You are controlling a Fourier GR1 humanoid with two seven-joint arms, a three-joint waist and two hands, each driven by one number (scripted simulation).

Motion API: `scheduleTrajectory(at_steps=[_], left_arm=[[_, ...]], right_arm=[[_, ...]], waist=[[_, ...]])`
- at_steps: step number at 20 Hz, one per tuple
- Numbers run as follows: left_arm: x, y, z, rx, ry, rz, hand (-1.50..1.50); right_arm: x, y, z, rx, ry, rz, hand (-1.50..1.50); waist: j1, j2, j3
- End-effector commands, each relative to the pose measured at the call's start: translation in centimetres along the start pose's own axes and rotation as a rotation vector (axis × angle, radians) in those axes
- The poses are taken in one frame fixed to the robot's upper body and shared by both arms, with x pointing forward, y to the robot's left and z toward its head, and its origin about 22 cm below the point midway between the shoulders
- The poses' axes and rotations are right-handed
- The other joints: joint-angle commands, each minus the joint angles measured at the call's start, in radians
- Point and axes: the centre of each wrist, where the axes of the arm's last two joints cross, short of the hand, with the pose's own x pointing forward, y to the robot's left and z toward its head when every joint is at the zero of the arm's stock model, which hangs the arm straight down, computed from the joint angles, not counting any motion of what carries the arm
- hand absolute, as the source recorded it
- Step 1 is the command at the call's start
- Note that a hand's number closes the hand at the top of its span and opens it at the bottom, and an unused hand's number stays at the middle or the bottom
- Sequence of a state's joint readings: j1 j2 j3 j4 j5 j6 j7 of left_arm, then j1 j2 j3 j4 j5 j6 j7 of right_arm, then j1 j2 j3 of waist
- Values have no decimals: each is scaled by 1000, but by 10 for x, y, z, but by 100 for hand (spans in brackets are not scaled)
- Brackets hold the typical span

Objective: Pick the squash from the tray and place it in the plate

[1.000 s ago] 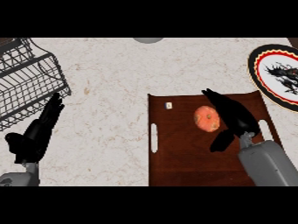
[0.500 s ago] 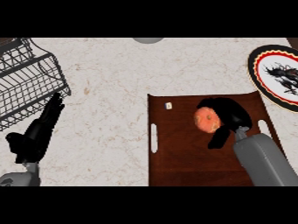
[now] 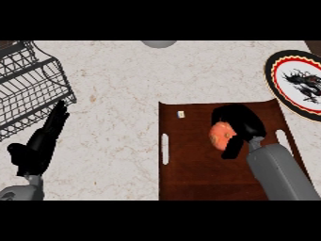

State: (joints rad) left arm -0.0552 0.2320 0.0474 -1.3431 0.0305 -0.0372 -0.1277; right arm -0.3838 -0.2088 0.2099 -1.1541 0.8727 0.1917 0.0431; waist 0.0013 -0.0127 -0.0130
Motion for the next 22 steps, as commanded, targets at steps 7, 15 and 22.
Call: scheduleTrajectory(at_steps=[7, 15, 22], left_arm=[[-7, 29, 13, 102, 26, -1, 0], [-3, 18, 15, 8, 2, 8, 0], [0, 2, 0, -2, 1, 18, 0]], right_arm=[[-202, -102, 141, -360, 498, 13, 150], [-293, -146, 286, -585, 514, -52, 150], [-305, -185, 325, -810, 423, -22, 150]], waist=[[-119, 11, 21], [-16, 16, 19], [-2, 16, 16]])
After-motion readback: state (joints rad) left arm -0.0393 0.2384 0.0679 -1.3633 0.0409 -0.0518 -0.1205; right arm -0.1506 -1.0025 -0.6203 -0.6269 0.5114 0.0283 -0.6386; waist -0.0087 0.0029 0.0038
